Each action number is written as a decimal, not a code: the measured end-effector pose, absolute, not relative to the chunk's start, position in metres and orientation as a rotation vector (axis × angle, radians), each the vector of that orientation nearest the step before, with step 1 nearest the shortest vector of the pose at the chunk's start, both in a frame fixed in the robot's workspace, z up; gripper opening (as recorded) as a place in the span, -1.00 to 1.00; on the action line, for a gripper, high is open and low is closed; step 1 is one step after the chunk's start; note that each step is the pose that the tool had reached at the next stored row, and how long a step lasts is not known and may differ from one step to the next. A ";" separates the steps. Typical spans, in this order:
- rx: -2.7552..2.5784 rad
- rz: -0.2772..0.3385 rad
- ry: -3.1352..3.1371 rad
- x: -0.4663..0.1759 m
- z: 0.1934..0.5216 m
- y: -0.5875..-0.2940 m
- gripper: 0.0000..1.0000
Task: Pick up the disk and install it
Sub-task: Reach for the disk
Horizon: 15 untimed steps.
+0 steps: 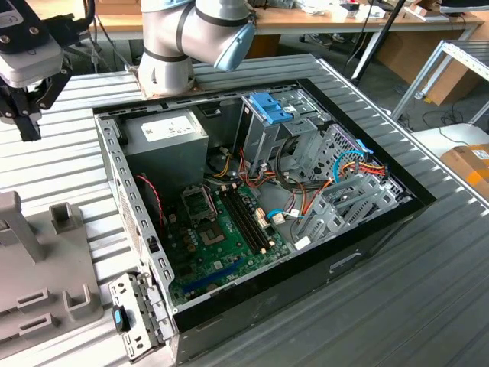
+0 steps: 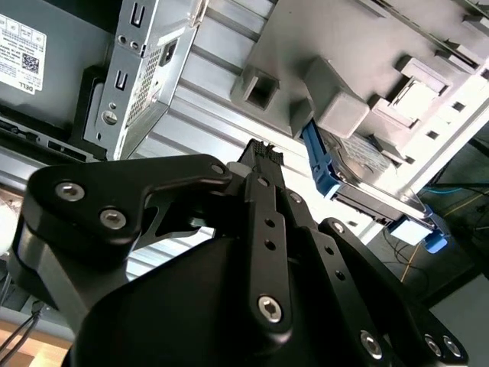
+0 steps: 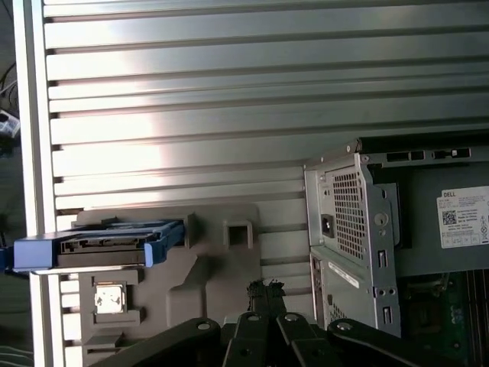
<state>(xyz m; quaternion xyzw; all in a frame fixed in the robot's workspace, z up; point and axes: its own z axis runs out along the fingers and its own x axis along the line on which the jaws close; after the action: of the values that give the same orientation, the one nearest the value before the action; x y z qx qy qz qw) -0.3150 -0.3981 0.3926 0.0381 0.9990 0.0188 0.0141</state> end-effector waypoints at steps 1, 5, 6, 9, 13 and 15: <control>0.119 0.059 3.111 -0.317 0.393 -0.398 -0.79; 0.119 0.058 3.111 -0.321 0.393 -0.398 -0.79; 0.119 0.059 3.111 -0.321 0.393 -0.398 -0.79; 0.120 0.058 3.119 -0.321 0.393 -0.398 -0.79; 0.122 0.057 3.151 -0.321 0.392 -0.398 -0.79; 0.122 0.057 3.151 -0.321 0.392 -0.398 -0.79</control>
<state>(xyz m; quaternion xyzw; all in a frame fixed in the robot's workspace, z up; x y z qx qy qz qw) -0.3211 -0.3981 0.3925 0.0388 0.9991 0.0180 -0.0063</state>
